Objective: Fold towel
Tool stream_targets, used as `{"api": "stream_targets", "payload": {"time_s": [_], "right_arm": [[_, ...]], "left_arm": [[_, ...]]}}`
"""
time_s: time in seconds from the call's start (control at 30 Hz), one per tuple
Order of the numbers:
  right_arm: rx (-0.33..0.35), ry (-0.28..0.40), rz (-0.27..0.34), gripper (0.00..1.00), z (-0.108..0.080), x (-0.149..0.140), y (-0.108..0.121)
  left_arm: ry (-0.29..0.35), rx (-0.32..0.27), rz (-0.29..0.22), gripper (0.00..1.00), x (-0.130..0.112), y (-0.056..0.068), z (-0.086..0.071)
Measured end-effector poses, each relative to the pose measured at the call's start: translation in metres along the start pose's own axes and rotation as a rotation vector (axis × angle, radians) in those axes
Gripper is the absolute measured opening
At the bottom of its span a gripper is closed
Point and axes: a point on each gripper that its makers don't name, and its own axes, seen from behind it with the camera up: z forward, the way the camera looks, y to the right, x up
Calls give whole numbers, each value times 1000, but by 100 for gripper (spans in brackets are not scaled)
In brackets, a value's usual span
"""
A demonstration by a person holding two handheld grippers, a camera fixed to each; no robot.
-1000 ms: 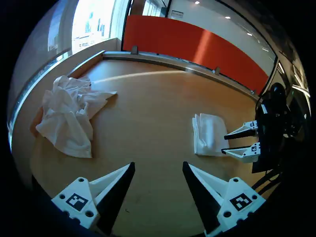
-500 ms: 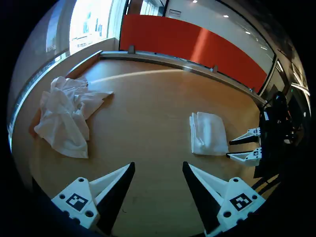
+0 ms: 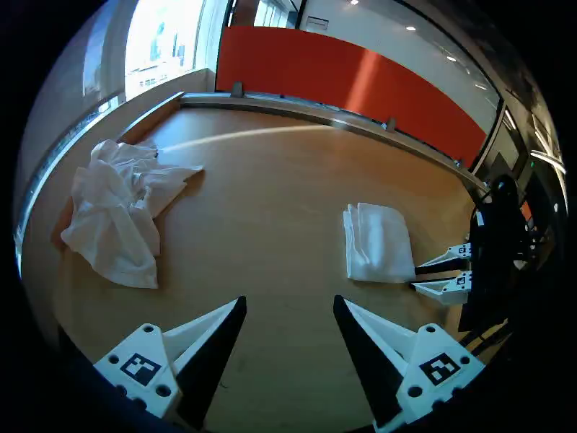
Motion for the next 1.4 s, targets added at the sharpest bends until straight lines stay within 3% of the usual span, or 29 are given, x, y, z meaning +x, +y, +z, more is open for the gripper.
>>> {"api": "stream_targets", "payload": {"time_s": [0.3,0.47,0.87,1.2,1.4], "right_arm": [[-14,15,27,14,-3,-1,2],[-31,24,6,6,-7,1,6],[-76,100,-30,5,-39,53,27],[-114,200,-85,5,-86,117,46],[-133,238,-100,5,-114,138,57]], "left_arm": [[-2,-2,2,89,0,1,0],[-5,-5,7,89,0,2,0],[13,-30,16,89,11,14,3],[42,-48,30,89,27,24,0],[60,-56,31,89,35,29,-3]]}}
